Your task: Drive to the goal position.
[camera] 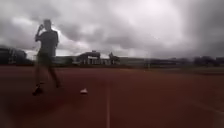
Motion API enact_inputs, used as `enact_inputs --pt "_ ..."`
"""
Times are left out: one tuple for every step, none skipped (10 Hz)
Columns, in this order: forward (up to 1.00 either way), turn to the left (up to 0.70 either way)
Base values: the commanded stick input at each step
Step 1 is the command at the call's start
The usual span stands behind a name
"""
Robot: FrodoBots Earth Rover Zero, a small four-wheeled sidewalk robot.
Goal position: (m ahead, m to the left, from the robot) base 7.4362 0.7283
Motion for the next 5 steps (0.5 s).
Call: enact_inputs --pt "0.70 0.00" --pt "0.70 0.00" --pt "0.70 0.00" --pt "0.70 0.00" --pt "0.70 0.00"
